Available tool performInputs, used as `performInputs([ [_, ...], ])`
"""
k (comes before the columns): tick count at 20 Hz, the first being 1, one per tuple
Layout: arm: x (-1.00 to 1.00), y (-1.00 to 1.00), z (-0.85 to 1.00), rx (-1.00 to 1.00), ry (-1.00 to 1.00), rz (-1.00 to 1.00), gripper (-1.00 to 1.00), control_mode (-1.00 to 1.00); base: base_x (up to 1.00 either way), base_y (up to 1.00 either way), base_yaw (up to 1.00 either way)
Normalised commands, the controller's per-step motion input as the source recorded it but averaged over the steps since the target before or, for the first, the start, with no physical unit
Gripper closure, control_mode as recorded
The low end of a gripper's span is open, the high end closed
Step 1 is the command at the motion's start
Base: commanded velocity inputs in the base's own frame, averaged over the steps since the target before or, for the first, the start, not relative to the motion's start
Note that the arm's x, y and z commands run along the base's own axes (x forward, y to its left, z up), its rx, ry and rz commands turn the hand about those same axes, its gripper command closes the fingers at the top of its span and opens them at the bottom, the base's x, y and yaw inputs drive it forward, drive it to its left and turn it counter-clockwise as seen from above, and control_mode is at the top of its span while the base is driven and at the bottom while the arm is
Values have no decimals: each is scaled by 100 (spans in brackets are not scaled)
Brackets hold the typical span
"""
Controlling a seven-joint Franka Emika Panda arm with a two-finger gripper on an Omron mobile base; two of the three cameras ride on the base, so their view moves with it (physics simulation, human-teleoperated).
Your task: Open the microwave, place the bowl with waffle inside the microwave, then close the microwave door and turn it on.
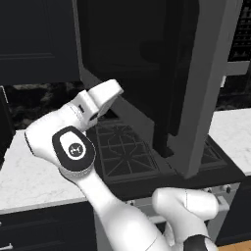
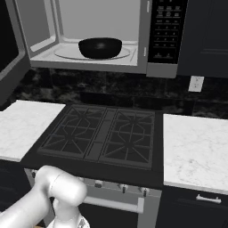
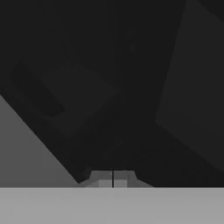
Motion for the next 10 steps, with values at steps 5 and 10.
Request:
performInputs([
  [5,96,-100,12,2,0,-1,100,-100,0,0,0],
  [10,99,-97,23,6,0,2,100,-100,0,0,0],
])
